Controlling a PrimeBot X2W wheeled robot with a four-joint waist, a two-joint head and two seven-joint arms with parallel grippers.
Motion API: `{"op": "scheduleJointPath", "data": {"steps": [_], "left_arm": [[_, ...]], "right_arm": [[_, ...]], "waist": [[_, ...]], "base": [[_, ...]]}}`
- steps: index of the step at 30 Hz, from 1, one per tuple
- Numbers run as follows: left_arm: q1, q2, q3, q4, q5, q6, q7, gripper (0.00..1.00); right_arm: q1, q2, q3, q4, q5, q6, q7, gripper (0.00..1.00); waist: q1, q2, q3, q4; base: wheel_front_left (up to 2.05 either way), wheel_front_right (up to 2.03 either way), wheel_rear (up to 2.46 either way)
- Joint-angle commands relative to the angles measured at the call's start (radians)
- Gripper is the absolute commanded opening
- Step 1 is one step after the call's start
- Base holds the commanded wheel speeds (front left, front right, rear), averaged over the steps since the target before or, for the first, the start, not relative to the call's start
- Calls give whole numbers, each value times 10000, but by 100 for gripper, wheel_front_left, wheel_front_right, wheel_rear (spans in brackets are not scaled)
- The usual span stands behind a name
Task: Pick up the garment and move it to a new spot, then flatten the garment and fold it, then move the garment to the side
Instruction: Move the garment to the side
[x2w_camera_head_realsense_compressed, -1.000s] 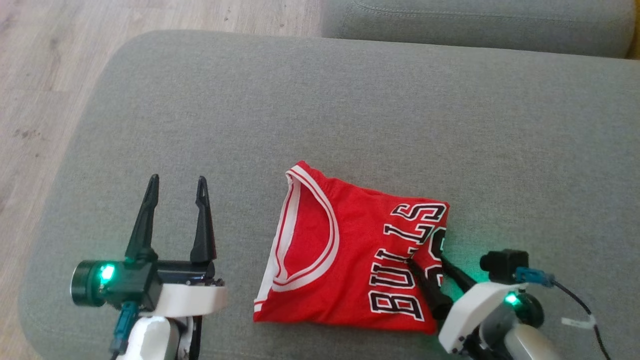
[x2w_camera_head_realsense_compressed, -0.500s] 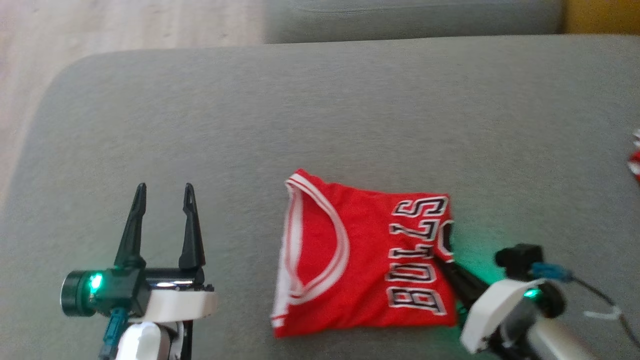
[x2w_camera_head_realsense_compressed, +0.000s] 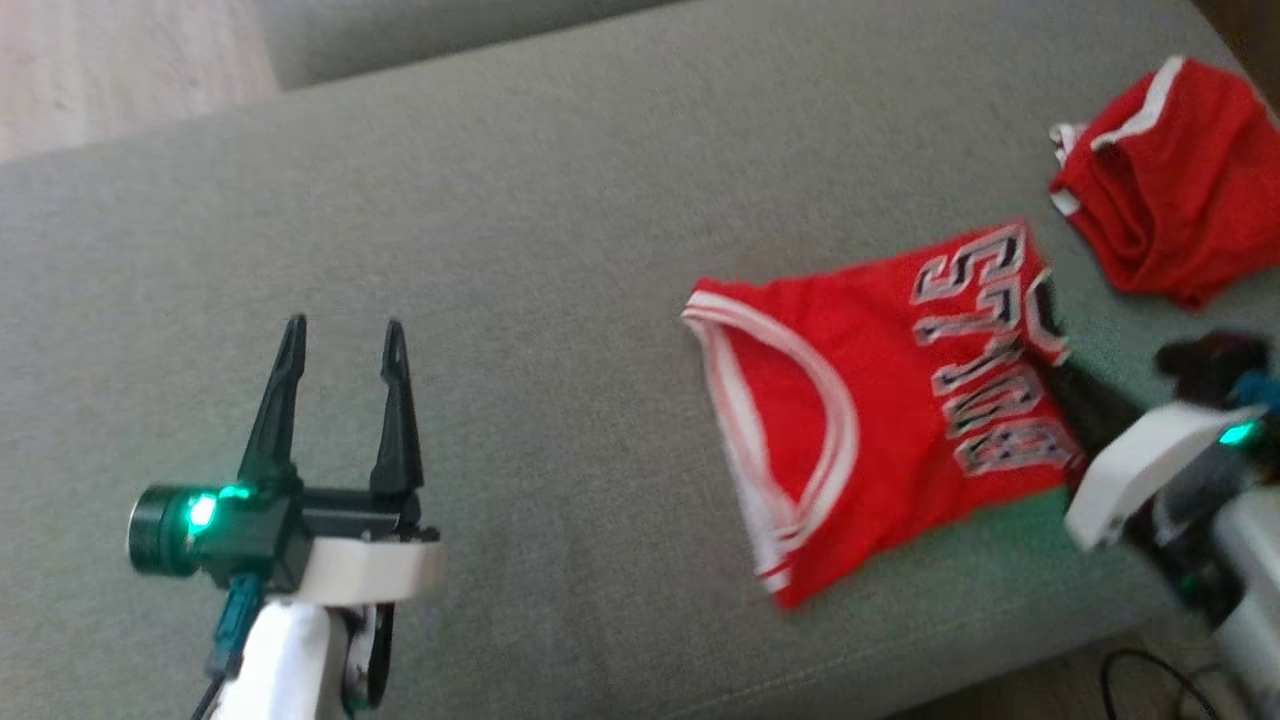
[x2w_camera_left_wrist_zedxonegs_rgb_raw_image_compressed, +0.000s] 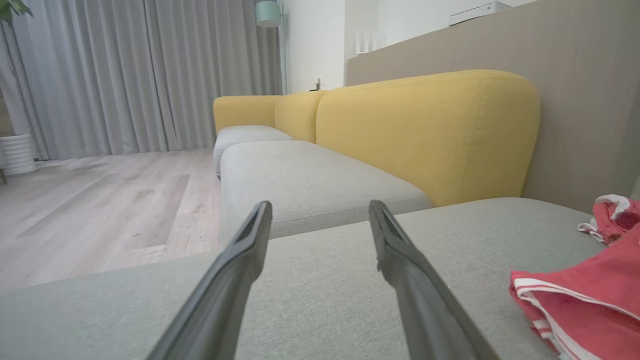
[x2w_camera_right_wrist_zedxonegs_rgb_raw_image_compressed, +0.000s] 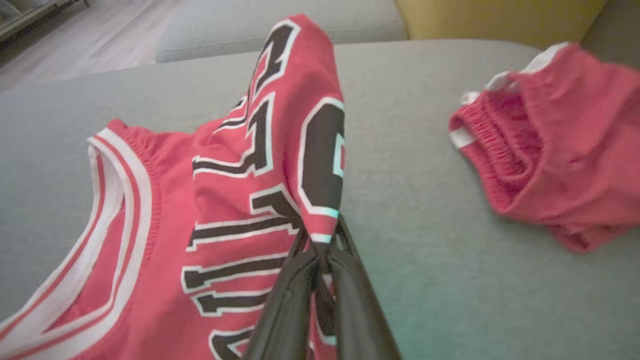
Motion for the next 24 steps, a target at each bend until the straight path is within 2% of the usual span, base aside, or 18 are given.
{"op": "scheduleJointPath", "data": {"steps": [1, 7, 11, 12, 17, 22, 23, 24], "left_arm": [[-496, 21, 260, -268, 138, -36, -51, 100], [-1295, -102, -87, -159, 354, -195, -51, 100], [-1803, -188, -242, -164, 441, -218, -51, 100], [-2028, -220, -324, -163, 489, -238, -51, 100], [-2593, -268, -493, -121, 613, -295, -51, 100], [-3061, -310, -664, -82, 697, -340, -51, 100], [-3125, -317, -687, -69, 708, -342, -51, 100], [-3173, -323, -711, -58, 717, -341, -51, 100]], "right_arm": [[-528, -451, -114, -267, 31, -7, -60, 0], [-1687, -1629, -1231, 494, -117, -7, -149, 0], [-2322, -2378, -2457, 1256, -209, -7, -256, 0], [-2591, -2746, -2961, 1711, -238, -7, -356, 0], [-3279, -3226, -4011, 2852, -242, -7, -558, 0], [-3732, -3355, -4662, 4088, -411, -7, -394, 2], [-3814, -3320, -4763, 4286, -452, -7, -400, 47], [-3893, -3299, -4897, 4538, -536, -7, -388, 100]], "waist": [[0, 0, 488, -282], [0, 0, 1344, 92], [0, 0, 1974, 368], [0, 0, 2278, 479], [0, 0, 2937, 644], [0, 0, 3376, 777], [0, 0, 3417, 787], [0, 0, 3461, 795]], "base": [[0, 0, 0], [0, 0, 0], [0, 0, 0], [0, 0, 0], [0, 0, 0], [0, 0, 0], [0, 0, 0], [0, 0, 0]]}}
